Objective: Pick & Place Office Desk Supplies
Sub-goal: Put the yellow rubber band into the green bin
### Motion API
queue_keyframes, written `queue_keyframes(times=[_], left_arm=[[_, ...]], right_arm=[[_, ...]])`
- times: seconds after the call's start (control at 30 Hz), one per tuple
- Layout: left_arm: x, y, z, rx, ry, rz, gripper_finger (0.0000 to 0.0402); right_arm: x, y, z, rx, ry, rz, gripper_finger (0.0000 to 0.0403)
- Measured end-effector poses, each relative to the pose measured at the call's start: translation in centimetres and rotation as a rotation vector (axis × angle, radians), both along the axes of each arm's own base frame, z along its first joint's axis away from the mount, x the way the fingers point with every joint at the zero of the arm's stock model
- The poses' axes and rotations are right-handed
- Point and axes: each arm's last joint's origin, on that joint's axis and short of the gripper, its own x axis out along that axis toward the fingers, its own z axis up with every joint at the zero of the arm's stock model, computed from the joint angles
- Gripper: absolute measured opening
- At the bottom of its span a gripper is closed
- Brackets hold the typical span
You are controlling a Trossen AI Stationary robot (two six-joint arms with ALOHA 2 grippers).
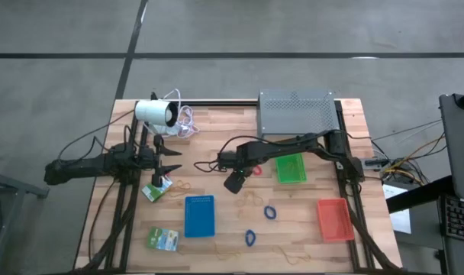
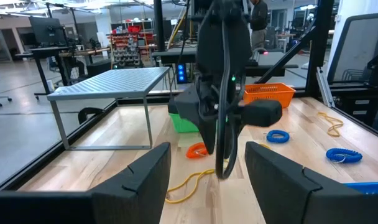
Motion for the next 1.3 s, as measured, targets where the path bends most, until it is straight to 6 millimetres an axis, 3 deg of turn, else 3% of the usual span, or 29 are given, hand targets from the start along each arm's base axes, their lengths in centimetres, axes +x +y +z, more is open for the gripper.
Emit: queue_keyframes(times=[0.3,0.77,1.07,1.3], left_arm=[[0.0,0.0,0.0,0.0,0.0,0.0,0.0212],[0.0,0.0,0.0,0.0,0.0,0.0,0.0212],[0.0,0.0,0.0,0.0,0.0,0.0,0.0212],[0.0,0.0,0.0,0.0,0.0,0.0,0.0212]], right_arm=[[-0.2,0.0,-0.8,0.005,0.011,-0.033,0.0125],[-0.5,0.0,-2.9,0.008,-0.023,-0.029,0.0133],[-0.6,0.0,-3.6,0.005,-0.049,-0.028,0.0114],[-0.9,-0.1,-3.9,0.001,-0.036,-0.031,0.0075]])
